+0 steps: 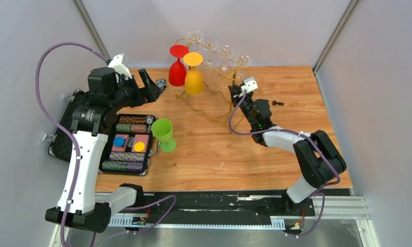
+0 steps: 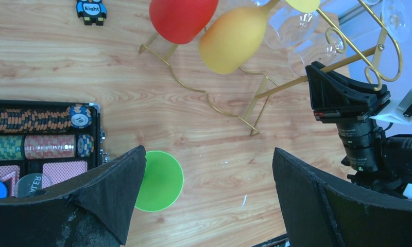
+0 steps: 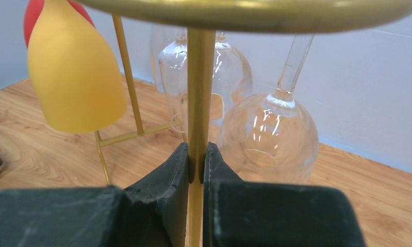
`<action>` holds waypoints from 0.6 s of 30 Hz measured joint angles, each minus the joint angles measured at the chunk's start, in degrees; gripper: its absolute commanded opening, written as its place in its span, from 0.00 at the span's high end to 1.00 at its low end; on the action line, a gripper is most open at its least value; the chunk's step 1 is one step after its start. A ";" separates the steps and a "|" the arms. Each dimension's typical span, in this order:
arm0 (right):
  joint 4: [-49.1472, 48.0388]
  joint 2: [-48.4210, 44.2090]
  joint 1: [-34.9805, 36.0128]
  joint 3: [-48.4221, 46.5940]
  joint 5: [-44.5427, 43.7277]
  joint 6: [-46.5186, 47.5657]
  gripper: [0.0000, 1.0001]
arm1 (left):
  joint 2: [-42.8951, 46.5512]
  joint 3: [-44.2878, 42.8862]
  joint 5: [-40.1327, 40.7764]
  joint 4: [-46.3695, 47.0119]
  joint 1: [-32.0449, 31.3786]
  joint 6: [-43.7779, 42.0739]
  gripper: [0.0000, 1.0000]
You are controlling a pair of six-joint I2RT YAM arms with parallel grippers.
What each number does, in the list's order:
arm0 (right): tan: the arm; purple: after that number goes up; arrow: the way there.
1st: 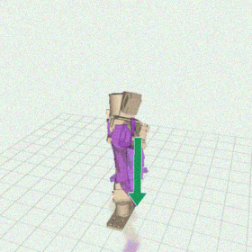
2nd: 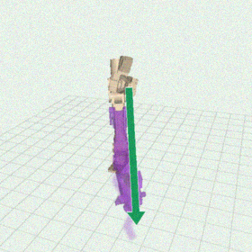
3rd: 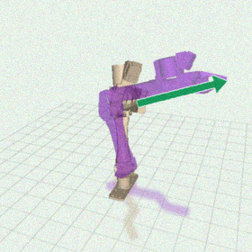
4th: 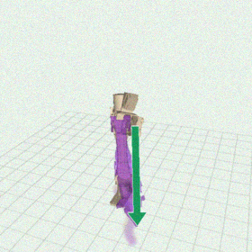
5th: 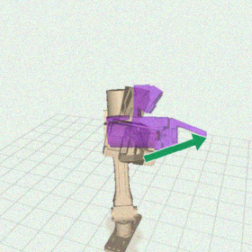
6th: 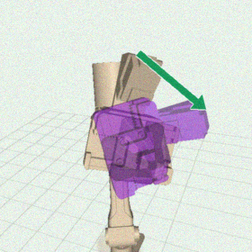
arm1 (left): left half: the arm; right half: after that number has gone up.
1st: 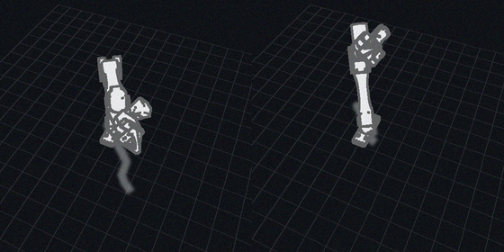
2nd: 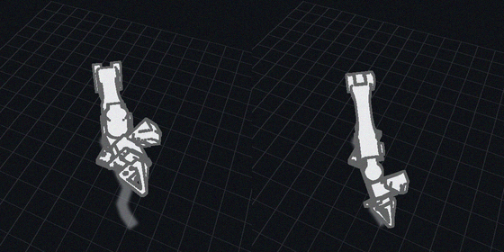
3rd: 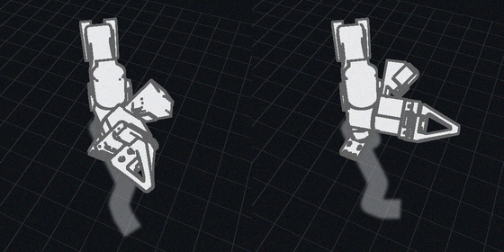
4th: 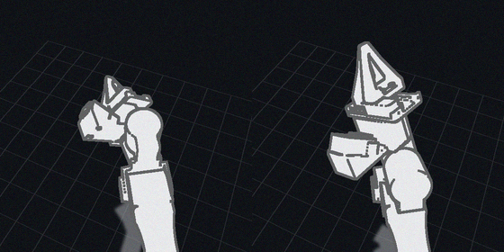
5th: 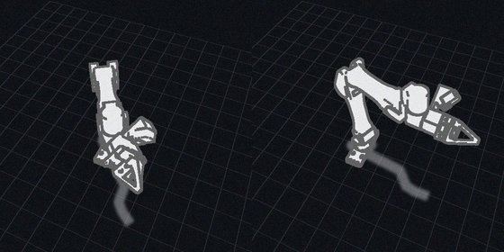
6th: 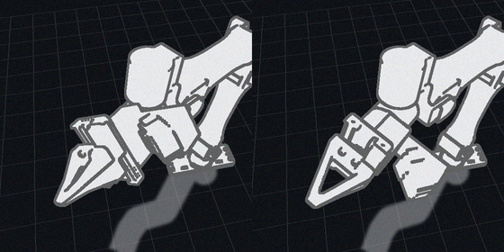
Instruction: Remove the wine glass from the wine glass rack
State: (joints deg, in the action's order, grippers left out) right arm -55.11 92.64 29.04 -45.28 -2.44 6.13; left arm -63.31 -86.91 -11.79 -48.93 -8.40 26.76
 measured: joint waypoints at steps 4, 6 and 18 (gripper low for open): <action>-0.02 -2.08 -0.98 2.14 -2.10 0.20 1.00 | 0.02 0.09 -0.15 0.02 0.00 0.00 0.00; -0.02 -3.10 -1.60 3.17 -3.02 0.24 1.00 | 0.15 0.55 -0.20 0.07 0.00 0.00 0.00; 1.18 -9.25 -4.83 8.55 -8.70 0.94 1.00 | 0.22 1.57 -1.03 0.09 0.00 0.00 0.00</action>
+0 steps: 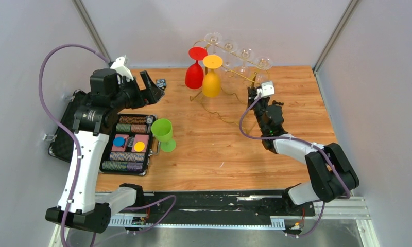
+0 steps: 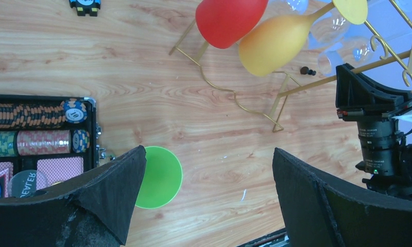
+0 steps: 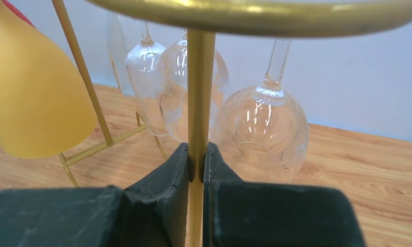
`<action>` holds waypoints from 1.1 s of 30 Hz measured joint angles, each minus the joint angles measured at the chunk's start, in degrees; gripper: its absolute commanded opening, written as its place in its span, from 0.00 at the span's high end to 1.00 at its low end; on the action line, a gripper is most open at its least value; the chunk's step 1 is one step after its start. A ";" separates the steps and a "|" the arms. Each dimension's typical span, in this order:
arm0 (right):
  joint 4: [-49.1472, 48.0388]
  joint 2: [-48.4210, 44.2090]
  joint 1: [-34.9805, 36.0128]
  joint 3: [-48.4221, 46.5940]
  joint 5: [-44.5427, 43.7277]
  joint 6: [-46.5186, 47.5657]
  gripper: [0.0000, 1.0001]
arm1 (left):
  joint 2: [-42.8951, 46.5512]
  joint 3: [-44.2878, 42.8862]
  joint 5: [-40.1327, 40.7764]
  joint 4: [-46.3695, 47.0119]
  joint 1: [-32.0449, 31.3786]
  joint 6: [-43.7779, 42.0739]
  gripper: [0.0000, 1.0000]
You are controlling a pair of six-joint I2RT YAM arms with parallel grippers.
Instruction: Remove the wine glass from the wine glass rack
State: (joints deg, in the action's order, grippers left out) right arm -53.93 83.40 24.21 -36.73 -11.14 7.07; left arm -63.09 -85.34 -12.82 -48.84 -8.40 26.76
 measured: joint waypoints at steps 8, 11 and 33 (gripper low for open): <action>3.30 -5.27 -0.24 3.04 -1.84 -0.09 1.00 | 0.35 1.01 -0.76 0.20 0.04 -0.04 0.00; 5.31 -6.40 -0.35 3.06 -1.75 -0.33 0.97 | 0.63 1.42 -1.11 0.26 0.04 -0.07 0.00; 13.35 -11.47 -1.27 3.23 9.46 -1.40 0.68 | 2.67 1.84 -1.46 -0.02 0.09 -1.60 0.00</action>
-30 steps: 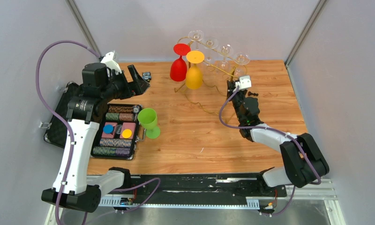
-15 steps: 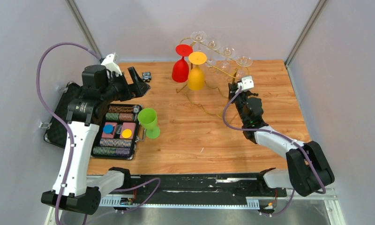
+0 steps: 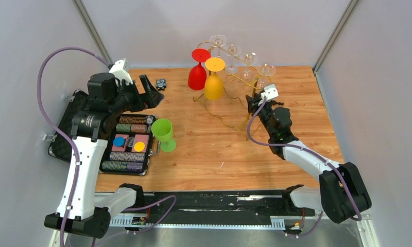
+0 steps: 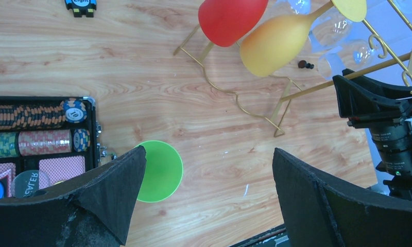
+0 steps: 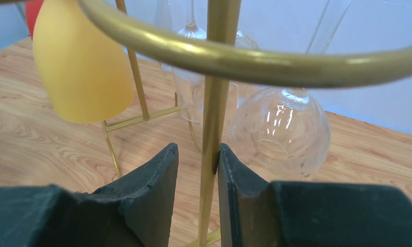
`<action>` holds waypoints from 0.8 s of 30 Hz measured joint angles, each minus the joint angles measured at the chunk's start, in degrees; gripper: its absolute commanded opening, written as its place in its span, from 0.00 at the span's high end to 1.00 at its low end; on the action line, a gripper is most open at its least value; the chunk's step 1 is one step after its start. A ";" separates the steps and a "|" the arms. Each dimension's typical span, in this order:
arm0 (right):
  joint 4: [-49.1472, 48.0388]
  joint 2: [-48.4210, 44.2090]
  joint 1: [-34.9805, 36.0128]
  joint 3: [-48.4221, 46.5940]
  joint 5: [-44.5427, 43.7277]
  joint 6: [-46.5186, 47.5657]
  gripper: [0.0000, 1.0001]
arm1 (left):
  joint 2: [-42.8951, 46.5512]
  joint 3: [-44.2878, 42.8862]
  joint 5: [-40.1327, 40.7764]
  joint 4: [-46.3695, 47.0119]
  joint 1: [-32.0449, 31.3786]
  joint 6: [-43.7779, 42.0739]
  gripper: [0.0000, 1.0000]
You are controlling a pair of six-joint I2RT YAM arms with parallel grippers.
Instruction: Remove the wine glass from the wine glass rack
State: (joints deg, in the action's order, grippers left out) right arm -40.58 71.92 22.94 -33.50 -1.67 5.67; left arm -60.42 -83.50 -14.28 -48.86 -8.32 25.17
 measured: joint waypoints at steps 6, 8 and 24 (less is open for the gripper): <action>1.03 -2.43 0.44 1.49 2.89 -1.07 0.68 | 0.11 0.00 0.00 -0.02 0.00 -0.02 0.00; 1.09 -3.50 1.09 2.29 3.50 -1.31 0.68 | 0.17 0.00 0.00 -0.04 0.00 -0.02 0.00; 0.00 -3.06 14.03 3.23 -4.46 -1.60 0.58 | 1.36 -0.02 -0.22 -0.92 0.02 -0.02 0.00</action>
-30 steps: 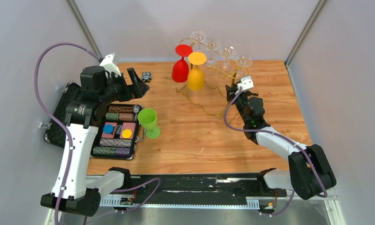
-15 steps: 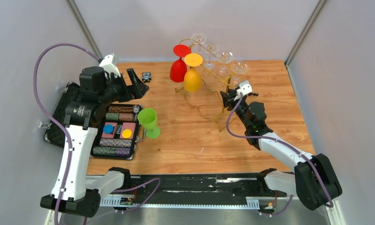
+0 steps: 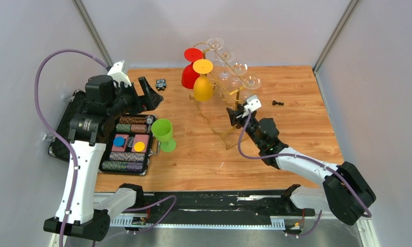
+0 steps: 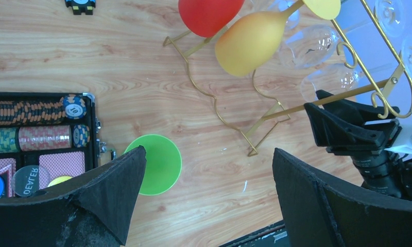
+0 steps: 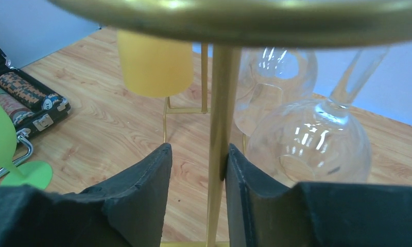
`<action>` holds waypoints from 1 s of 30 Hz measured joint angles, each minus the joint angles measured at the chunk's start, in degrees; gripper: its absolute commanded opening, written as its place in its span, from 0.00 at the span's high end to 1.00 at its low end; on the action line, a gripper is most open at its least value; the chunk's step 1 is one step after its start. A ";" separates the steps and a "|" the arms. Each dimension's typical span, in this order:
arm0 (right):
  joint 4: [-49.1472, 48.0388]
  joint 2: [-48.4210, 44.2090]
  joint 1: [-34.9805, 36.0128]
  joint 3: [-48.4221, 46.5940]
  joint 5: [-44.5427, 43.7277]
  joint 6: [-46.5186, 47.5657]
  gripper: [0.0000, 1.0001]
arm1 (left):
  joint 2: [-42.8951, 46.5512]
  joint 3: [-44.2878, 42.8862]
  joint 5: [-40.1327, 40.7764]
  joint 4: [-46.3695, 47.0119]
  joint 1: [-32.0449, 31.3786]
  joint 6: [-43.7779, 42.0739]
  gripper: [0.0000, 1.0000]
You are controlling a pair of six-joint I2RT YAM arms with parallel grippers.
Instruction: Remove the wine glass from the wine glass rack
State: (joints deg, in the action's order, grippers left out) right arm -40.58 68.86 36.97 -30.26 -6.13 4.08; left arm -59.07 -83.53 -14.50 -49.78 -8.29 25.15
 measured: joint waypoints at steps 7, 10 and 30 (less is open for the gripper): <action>-0.46 5.68 6.45 -3.15 -8.39 -0.07 0.54 | 0.63 0.00 0.02 -1.53 -0.02 0.00 0.00; -0.79 7.63 8.39 -4.74 -11.45 -0.09 0.52 | 0.66 -0.02 0.02 -1.97 0.00 -0.02 0.00; 2.43 10.80 14.38 -9.53 -23.26 -1.01 0.37 | 0.68 -0.22 0.61 -2.32 0.00 0.02 0.00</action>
State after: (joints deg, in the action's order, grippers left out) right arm -38.15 79.66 51.35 -39.79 -29.39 3.07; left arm -58.39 -83.74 -13.89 -52.10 -8.29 25.17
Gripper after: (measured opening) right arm 0.611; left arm 0.998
